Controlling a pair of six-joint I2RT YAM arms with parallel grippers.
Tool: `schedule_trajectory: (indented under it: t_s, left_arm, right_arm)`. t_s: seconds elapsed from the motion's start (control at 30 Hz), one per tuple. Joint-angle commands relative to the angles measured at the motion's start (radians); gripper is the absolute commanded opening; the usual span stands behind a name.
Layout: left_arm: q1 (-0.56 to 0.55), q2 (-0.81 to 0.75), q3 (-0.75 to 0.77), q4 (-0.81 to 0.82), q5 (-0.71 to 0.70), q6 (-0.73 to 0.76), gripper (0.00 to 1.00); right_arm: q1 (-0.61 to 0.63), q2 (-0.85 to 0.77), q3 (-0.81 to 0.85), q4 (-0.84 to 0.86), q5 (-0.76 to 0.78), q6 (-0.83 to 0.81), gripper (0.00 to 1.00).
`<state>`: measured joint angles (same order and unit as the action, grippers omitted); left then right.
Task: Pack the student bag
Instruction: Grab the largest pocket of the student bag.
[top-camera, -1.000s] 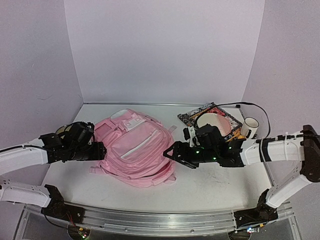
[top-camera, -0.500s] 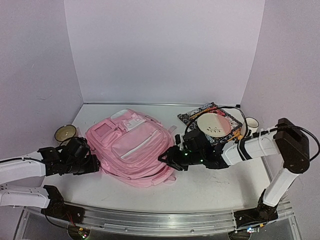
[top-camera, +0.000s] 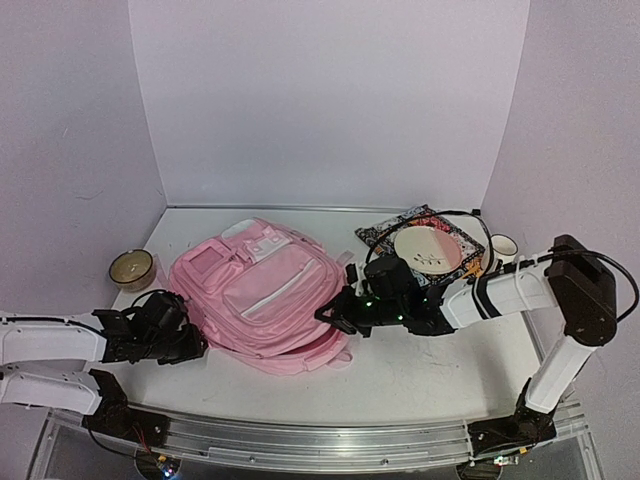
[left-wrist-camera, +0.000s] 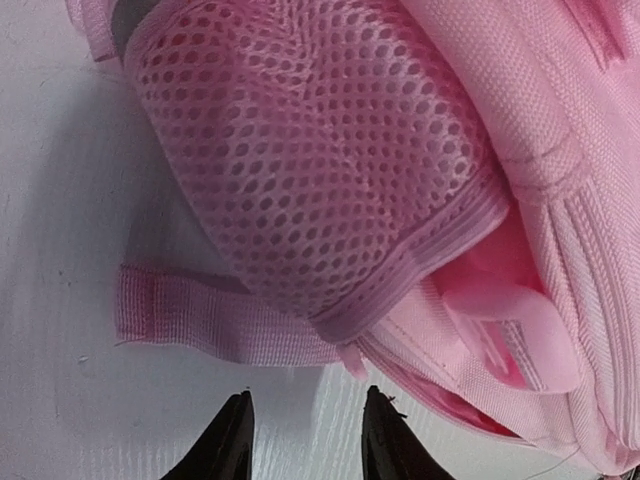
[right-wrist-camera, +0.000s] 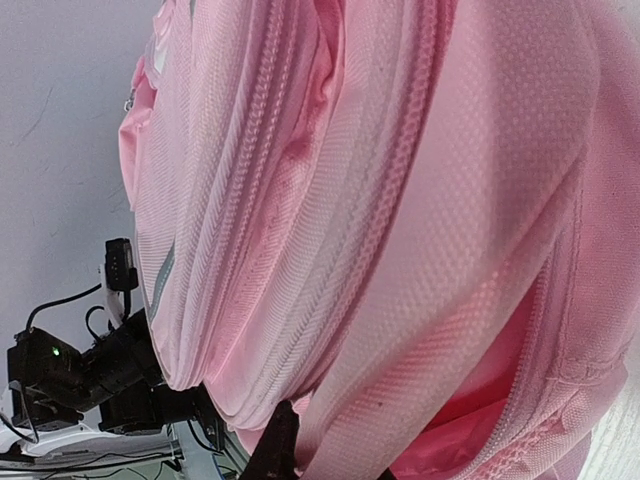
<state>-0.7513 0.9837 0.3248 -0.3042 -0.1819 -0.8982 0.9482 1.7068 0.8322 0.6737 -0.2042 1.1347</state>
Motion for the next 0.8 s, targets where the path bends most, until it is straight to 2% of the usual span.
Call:
schedule_trajectory:
  t_s: [0.0,0.27,0.77]
  left_arm:
    - [0.005,0.068,0.019,0.129,-0.022,0.001,0.33]
    - [0.005,0.135,0.026,0.208,0.001,0.008,0.29]
    - [0.004,0.195,0.027,0.270,0.016,-0.003,0.31]
  right_arm:
    - [0.006,0.014,0.045,0.024,-0.023,-0.006,0.11]
    - [0.005,0.015,0.044,0.029,-0.028,-0.003,0.11]
    - [0.006,0.034,0.050,0.051,-0.054,0.007,0.09]
